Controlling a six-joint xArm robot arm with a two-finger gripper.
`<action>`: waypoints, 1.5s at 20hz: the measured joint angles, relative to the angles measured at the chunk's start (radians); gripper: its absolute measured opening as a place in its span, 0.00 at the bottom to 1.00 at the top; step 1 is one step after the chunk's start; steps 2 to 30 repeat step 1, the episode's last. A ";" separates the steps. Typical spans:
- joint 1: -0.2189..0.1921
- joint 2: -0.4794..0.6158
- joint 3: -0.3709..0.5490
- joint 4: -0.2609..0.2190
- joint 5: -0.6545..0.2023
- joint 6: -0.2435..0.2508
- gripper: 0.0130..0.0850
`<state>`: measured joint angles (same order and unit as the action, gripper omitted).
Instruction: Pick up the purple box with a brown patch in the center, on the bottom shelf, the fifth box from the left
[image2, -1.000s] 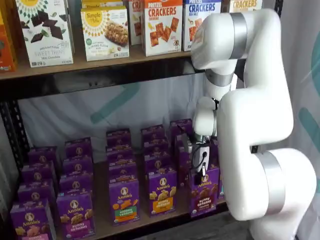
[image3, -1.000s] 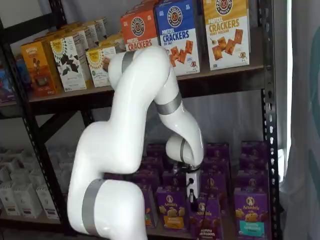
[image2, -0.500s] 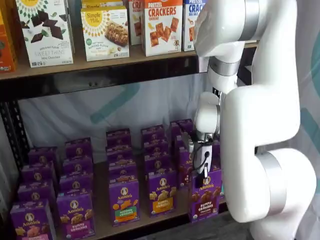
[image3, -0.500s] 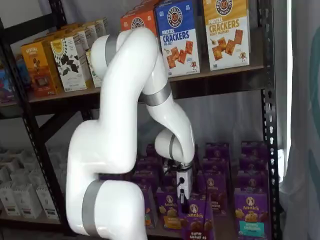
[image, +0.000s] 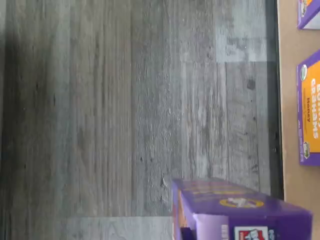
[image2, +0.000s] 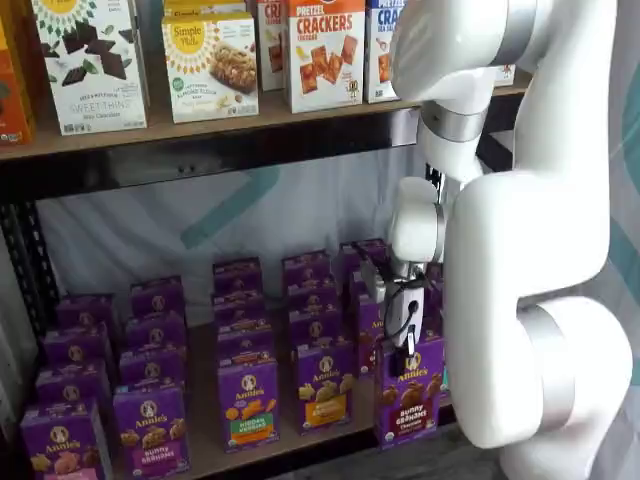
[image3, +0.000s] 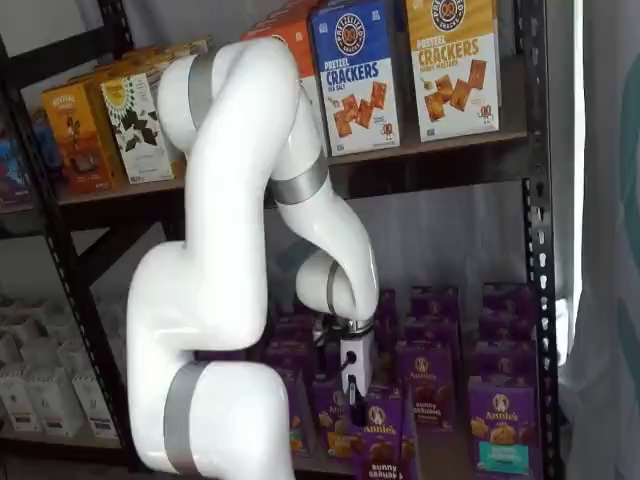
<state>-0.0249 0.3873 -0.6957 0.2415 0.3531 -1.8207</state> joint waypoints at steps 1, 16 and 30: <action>0.001 -0.007 0.005 -0.001 0.002 0.002 0.22; 0.001 -0.007 0.005 -0.001 0.002 0.002 0.22; 0.001 -0.007 0.005 -0.001 0.002 0.002 0.22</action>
